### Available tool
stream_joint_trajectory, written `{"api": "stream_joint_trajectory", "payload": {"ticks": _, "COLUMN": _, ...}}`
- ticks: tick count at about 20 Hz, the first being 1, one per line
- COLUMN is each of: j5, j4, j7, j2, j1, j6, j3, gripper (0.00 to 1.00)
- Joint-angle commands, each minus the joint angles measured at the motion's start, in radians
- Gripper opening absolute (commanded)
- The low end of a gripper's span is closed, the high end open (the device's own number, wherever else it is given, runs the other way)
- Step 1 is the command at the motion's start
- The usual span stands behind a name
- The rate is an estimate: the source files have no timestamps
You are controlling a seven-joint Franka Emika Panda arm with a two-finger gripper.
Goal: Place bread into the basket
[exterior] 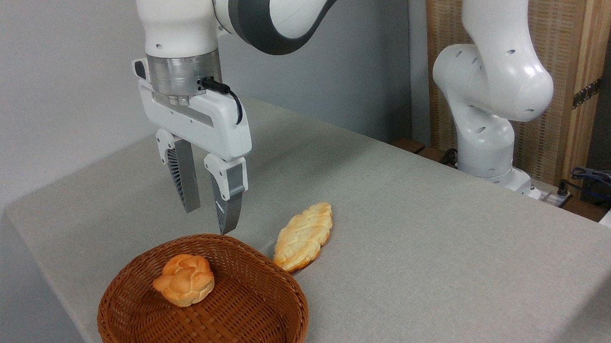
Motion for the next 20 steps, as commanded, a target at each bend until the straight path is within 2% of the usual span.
{"api": "stream_joint_trajectory", "payload": {"ticks": 1, "j5": -0.049, "j4": 0.013, "j7": -0.006, "j2": 0.002, "j1": 0.092, "j6": -0.006, "j3": -0.098, "gripper": 1.0}}
{"api": "stream_joint_trajectory", "payload": {"ticks": 5, "j5": -0.043, "j4": 0.015, "j7": 0.001, "j2": 0.0, "j1": 0.091, "j6": -0.006, "j3": -0.103, "gripper": 1.0}}
{"api": "stream_joint_trajectory", "payload": {"ticks": 7, "j5": -0.013, "j4": 0.015, "j7": 0.006, "j2": 0.002, "j1": 0.086, "j6": -0.014, "j3": -0.127, "gripper": 1.0}}
{"api": "stream_joint_trajectory", "payload": {"ticks": 14, "j5": -0.002, "j4": 0.013, "j7": 0.03, "j2": 0.003, "j1": 0.085, "j6": -0.029, "j3": -0.135, "gripper": 1.0}}
{"api": "stream_joint_trajectory", "payload": {"ticks": 20, "j5": -0.013, "j4": 0.015, "j7": 0.035, "j2": 0.003, "j1": 0.086, "j6": -0.035, "j3": -0.124, "gripper": 1.0}}
